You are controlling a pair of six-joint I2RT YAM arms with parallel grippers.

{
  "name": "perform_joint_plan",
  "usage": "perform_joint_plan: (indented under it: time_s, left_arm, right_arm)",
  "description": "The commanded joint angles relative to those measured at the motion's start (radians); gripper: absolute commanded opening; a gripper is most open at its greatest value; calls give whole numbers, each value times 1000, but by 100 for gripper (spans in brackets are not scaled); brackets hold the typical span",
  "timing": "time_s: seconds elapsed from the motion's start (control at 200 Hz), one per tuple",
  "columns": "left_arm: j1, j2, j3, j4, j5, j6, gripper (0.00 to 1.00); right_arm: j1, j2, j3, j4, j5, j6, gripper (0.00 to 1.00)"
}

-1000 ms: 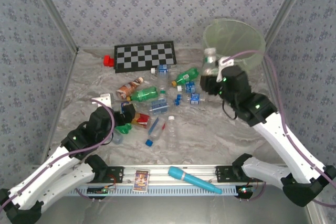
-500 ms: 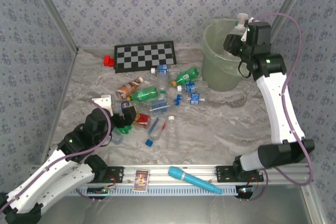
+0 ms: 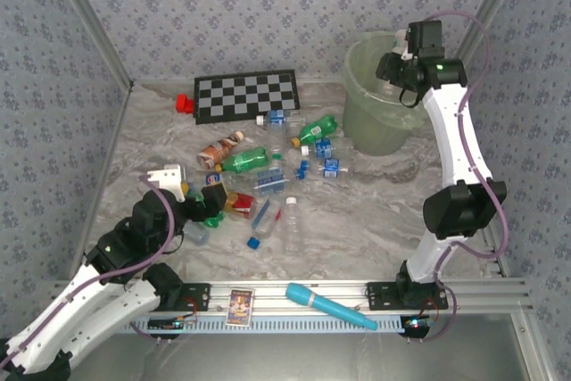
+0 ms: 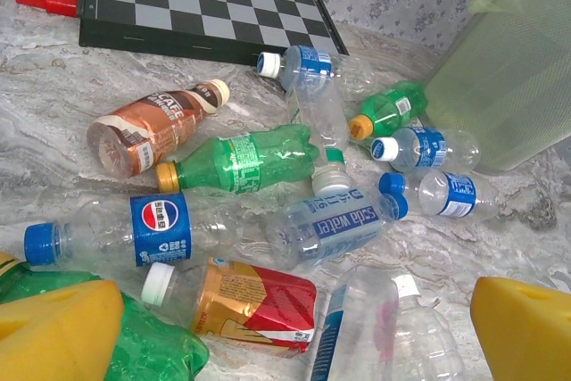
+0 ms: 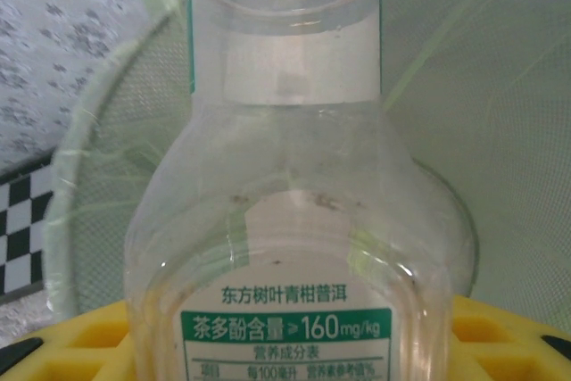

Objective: Put the plastic bottles in the bin

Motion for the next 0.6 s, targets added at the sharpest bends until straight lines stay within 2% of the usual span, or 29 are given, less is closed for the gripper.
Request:
perform_joint_plan:
  time_s: [0.0,0.1,0.155,0.2,0.285,0.33,0.38,0.595]
  left_arm:
    - [-3,-21,37,-28,-10,19,100]
    - [-3,-31,37,-33,-14,18,100]
    - [-3,-34,34,-33,-11,18,100]
    - [-3,-36,33,-35,-11,17,100]
    - [-3,-36,31,-37,-15,14,100]
    - [-2,-36,28,-38,-15,13,100]
    - [-3,-36,28,-35,-15,12,100]
    - [-2,-35,16,-23,-11,9,100]
  right_arm:
    - [-3,25,56,-49,-11,-5,53]
    - [-3,43,81,-64,-10,-12,53]
    - [-2,50,93,-73,-9,-15,56]
    - [-1,53,103,-80,-9,-19,63]
    - [5,46,112,-88,-17,-23,84]
    - [9,38,113,-87,-15,-26,87]
    - [15,28,111,-86,-8,-29,100]
    - [48,-36,76,-66,25,-49,100]
